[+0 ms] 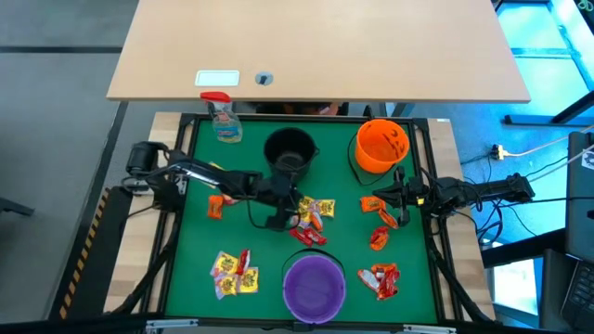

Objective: Sort candy
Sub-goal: Put the yellow candy into the violet bucket

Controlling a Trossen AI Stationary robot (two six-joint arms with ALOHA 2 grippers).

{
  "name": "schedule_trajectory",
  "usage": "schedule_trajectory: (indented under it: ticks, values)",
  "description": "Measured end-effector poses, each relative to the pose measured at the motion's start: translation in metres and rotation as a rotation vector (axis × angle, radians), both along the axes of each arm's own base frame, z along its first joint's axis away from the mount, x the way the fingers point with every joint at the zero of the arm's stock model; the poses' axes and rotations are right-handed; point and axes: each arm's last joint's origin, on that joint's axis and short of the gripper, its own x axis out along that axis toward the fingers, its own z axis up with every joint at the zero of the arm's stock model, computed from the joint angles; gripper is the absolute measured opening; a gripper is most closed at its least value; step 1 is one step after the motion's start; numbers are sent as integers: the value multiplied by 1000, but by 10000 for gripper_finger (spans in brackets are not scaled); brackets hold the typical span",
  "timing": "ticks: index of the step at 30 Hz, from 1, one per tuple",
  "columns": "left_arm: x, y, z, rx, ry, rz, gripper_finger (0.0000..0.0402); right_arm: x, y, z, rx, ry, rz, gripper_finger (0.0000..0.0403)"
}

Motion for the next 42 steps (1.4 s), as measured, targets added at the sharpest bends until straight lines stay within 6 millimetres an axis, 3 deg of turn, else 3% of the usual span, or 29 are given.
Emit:
schedule_trajectory:
  ticks: [11,17,31,37,42]
  values:
    - [5,6,-26,-12,76,10,225,0,0,0,0,0,0,12]
    - [6,3,-31,-11,88,10,194,0,0,0,0,0,0,12]
    - [6,-8,-31,23,86,12,9,0,0,0,0,-1,0,12]
    - [6,-17,-30,78,79,25,0,0,0,0,0,0,0,12]
    - [15,-27,-17,101,30,21,0,0,0,0,0,0,0,12]
